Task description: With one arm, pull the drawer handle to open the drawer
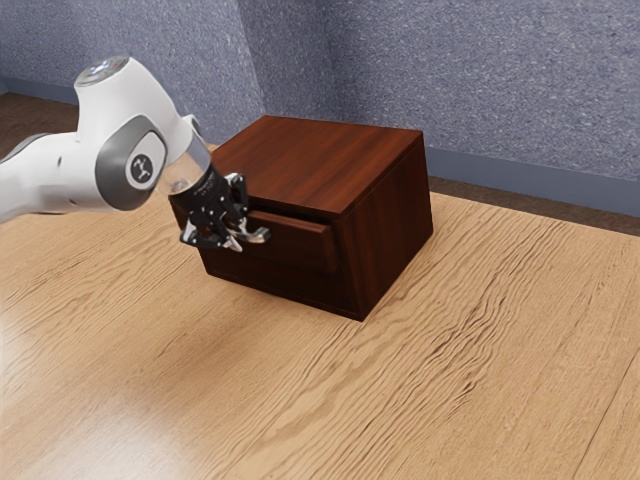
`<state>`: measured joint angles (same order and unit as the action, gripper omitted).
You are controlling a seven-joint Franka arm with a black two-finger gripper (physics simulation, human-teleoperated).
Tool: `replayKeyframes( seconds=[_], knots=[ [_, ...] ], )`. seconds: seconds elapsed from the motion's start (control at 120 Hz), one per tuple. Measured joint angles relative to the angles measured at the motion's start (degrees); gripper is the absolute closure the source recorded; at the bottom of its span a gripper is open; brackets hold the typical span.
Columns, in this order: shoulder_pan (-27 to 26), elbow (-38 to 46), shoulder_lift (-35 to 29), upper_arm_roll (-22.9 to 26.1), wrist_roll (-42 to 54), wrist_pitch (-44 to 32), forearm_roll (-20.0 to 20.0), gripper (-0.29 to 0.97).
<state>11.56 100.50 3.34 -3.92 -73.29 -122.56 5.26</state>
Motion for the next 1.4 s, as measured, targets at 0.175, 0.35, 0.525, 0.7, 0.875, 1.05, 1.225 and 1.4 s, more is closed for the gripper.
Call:
replayKeyframes(
  seconds=[0.175, 0.35, 0.525, 0.7, 0.875, 1.05, 1.225, 1.4],
  knots=[
    [0.11, 2.79, -2.27, -0.01, 0.00, 0.00, -0.07, 0.70],
    [0.02, 6.01, -4.96, -0.33, 0.00, 0.01, -0.14, 0.71],
    [0.31, 8.65, -7.12, -0.28, -0.04, 0.04, -0.20, 0.71],
    [0.30, 10.44, -8.64, -0.43, -0.03, -0.16, -0.25, 0.70],
    [0.68, 11.54, -9.76, -0.29, -0.02, -0.15, -0.14, 0.71],
    [1.10, 12.76, -10.90, -0.29, -0.05, -0.08, -0.15, 0.71],
    [1.78, 14.82, -12.67, -0.41, -0.09, -0.06, -0.16, 0.72],
    [2.35, 16.79, -14.69, -0.34, -0.12, -0.04, -0.15, 0.72]
  ],
)
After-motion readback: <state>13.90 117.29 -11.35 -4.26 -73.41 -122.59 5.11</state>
